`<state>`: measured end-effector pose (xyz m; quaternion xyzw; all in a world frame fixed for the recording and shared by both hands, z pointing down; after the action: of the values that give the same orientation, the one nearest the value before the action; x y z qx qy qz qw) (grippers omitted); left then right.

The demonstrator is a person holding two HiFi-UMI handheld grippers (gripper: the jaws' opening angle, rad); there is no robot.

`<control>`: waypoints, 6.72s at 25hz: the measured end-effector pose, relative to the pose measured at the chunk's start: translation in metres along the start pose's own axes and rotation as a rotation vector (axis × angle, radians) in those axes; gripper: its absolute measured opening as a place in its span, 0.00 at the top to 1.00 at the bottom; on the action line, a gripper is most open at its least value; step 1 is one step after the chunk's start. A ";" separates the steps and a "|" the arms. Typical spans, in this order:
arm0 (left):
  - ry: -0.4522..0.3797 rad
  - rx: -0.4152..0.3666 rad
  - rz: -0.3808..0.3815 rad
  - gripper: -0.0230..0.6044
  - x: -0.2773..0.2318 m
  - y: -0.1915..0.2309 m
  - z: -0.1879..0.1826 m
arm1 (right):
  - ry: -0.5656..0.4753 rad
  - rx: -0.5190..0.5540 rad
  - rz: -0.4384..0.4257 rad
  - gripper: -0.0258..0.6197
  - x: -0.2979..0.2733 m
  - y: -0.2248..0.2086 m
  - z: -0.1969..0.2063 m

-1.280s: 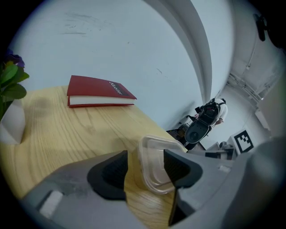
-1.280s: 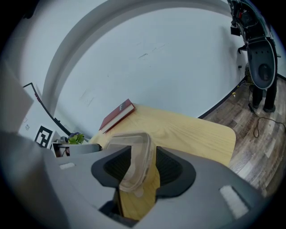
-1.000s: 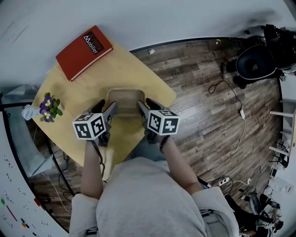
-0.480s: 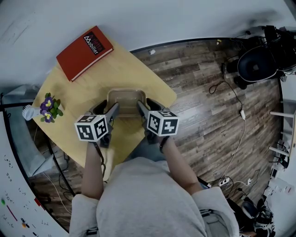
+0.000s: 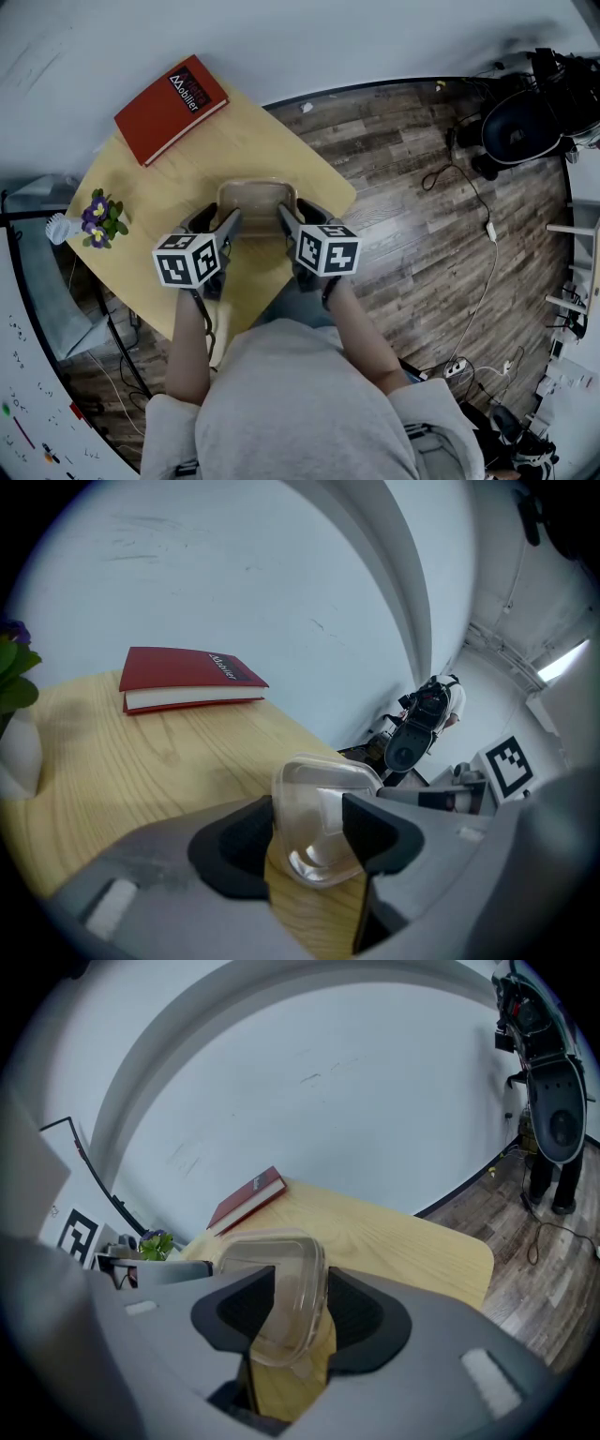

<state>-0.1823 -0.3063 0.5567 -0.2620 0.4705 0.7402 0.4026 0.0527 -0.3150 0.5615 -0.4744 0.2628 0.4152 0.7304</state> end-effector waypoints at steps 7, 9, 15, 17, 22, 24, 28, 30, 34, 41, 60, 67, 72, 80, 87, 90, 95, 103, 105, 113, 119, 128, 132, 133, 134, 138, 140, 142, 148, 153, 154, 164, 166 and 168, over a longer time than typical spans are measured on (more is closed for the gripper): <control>0.008 0.006 0.001 0.57 -0.002 -0.001 0.004 | 0.003 -0.006 0.005 0.67 0.000 -0.003 0.004; 0.010 0.008 -0.001 0.57 -0.002 0.000 0.005 | 0.008 -0.010 0.007 0.67 0.000 -0.005 0.006; 0.007 0.003 -0.005 0.57 -0.002 -0.002 0.004 | 0.009 0.001 -0.002 0.67 0.000 -0.004 0.006; 0.006 -0.004 -0.008 0.57 -0.001 -0.004 0.002 | 0.005 0.005 0.000 0.67 0.001 -0.003 0.004; -0.008 -0.016 -0.012 0.58 0.004 -0.007 0.000 | -0.018 0.021 0.008 0.67 0.006 0.001 0.001; -0.016 -0.019 -0.011 0.59 0.006 -0.009 0.000 | -0.029 0.029 0.010 0.67 0.008 0.003 0.000; -0.035 -0.035 -0.013 0.59 0.013 -0.012 -0.001 | -0.048 0.054 0.018 0.67 0.014 0.008 -0.002; -0.050 -0.048 -0.017 0.59 0.017 -0.015 -0.003 | -0.065 0.069 0.022 0.67 0.018 0.011 -0.003; -0.083 -0.077 -0.022 0.60 0.028 -0.021 -0.005 | -0.106 0.096 0.028 0.67 0.028 0.020 -0.005; -0.143 -0.135 -0.036 0.60 0.049 -0.034 -0.005 | -0.187 0.179 0.056 0.67 0.051 0.038 -0.005; -0.362 -0.297 -0.089 0.65 0.119 -0.079 0.004 | -0.413 0.292 0.078 0.71 0.121 0.083 0.008; -0.437 -0.337 -0.084 0.66 0.143 -0.093 0.007 | -0.492 0.338 0.100 0.71 0.145 0.100 0.012; -0.491 -0.373 -0.080 0.66 0.161 -0.101 0.006 | -0.546 0.368 0.118 0.71 0.161 0.114 0.015; -0.569 -0.413 -0.068 0.66 0.186 -0.116 0.008 | -0.622 0.408 0.143 0.71 0.187 0.132 0.020; -0.616 -0.448 -0.059 0.66 0.203 -0.126 0.010 | -0.671 0.428 0.161 0.71 0.204 0.143 0.025; -0.636 -0.459 -0.055 0.66 0.210 -0.129 0.011 | -0.693 0.436 0.169 0.71 0.210 0.149 0.027; -0.671 -0.482 -0.051 0.66 0.222 -0.139 0.013 | -0.734 0.456 0.187 0.71 0.225 0.156 0.031; -0.725 -0.526 -0.057 0.66 0.239 -0.153 0.021 | -0.790 0.476 0.202 0.71 0.244 0.168 0.041; -0.734 -0.539 -0.063 0.66 0.243 -0.157 0.023 | -0.802 0.481 0.205 0.71 0.249 0.170 0.044; -0.775 -0.578 -0.075 0.67 0.257 -0.173 0.036 | -0.849 0.499 0.219 0.71 0.269 0.176 0.058; -0.798 -0.592 -0.071 0.67 0.265 -0.182 0.046 | -0.877 0.512 0.229 0.71 0.280 0.181 0.069; -0.823 -0.611 -0.065 0.67 0.274 -0.191 0.058 | -0.911 0.525 0.250 0.71 0.292 0.185 0.084; -0.831 -0.616 -0.062 0.67 0.277 -0.194 0.062 | -0.922 0.527 0.254 0.71 0.296 0.187 0.089; -0.833 -0.617 -0.063 0.67 0.277 -0.194 0.063 | -0.925 0.528 0.256 0.71 0.297 0.188 0.089; -0.835 -0.619 -0.063 0.67 0.278 -0.195 0.063 | -0.927 0.529 0.257 0.71 0.297 0.188 0.090; -0.840 -0.621 -0.060 0.67 0.279 -0.195 0.065 | -0.937 0.530 0.263 0.71 0.298 0.190 0.092; -0.842 -0.623 -0.058 0.67 0.280 -0.195 0.065 | -0.941 0.532 0.266 0.71 0.299 0.191 0.092; -0.843 -0.622 -0.057 0.67 0.281 -0.195 0.066 | -0.942 0.536 0.270 0.71 0.299 0.192 0.094; -0.847 -0.627 -0.054 0.67 0.282 -0.198 0.067 | -0.943 0.546 0.279 0.72 0.301 0.193 0.095; -0.846 -0.627 -0.050 0.67 0.282 -0.196 0.067 | -0.944 0.545 0.283 0.72 0.300 0.194 0.095; -0.847 -0.629 -0.049 0.67 0.282 -0.197 0.068 | -0.944 0.544 0.284 0.72 0.301 0.194 0.096; -0.845 -0.630 -0.047 0.67 0.280 -0.199 0.068 | -0.941 0.548 0.290 0.72 0.302 0.191 0.096; -0.845 -0.628 -0.047 0.67 0.280 -0.199 0.068 | -0.941 0.547 0.289 0.72 0.302 0.191 0.096; -0.844 -0.629 -0.049 0.67 0.280 -0.200 0.069 | -0.941 0.547 0.289 0.72 0.303 0.190 0.096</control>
<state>-0.1648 -0.0995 0.2738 -0.0602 0.0163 0.8772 0.4760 0.0457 -0.0802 0.2754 0.0093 0.0688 0.5946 0.8010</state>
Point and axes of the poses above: the fingertips, and each gripper's own axes: x backward along the fingers, y to its left, z out of its underside, the point moved 10 cm from there along x, backward along the fingers, and after that the axes turned 13 degrees about y, right-handed, at the moved point
